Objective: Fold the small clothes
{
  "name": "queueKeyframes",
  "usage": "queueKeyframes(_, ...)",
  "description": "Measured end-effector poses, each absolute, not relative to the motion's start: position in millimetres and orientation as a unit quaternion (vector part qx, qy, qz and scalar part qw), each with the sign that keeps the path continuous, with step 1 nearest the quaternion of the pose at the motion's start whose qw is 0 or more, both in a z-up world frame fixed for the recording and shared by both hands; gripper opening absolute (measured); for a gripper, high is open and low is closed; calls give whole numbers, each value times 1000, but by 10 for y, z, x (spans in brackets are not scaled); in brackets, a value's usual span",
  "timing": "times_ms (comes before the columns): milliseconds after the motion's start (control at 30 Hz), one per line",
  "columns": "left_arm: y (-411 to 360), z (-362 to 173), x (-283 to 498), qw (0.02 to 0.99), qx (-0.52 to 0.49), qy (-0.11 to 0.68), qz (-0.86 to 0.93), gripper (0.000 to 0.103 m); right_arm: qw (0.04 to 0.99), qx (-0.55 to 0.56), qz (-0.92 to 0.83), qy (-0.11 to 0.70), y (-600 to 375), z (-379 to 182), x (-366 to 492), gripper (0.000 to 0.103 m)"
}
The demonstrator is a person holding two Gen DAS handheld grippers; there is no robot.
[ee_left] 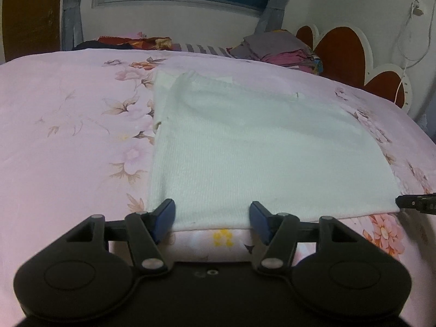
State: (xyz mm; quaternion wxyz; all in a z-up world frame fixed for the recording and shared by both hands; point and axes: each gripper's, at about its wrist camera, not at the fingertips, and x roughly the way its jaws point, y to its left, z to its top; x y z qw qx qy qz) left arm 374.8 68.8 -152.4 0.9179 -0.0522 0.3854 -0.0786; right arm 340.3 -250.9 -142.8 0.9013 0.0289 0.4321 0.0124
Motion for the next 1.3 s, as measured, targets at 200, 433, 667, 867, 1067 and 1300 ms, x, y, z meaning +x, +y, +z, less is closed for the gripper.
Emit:
queueKeyframes(200,628,-1528,3754,917,-38,390,-73,60,898,39,15,439,-2595,-1477,3366,13)
queueKeyframes(433,587,-1522,3767,917,-34,393,-65,62,896,59,25,440,-2703,-1484,3325,13)
queueKeyframes(667,1083,-1507,3359,886,-272,369,-66,41,918,78,45,387,-2571,-1167,3186,0)
queueKeyframes(867,1266,-1862,3393,832,-426,355,-32,37,912,127,77,383,-2182,-1027,3581,0)
queueKeyframes(1067,1344,-2028,3589,808,-491,325,-20,23,908,130,99,386,-1834,-963,3968,0)
queueKeyframes(1300,1285,-2088,3747,806,-514,294,18,16,895,134,121,408,-1632,-1134,4347,0)
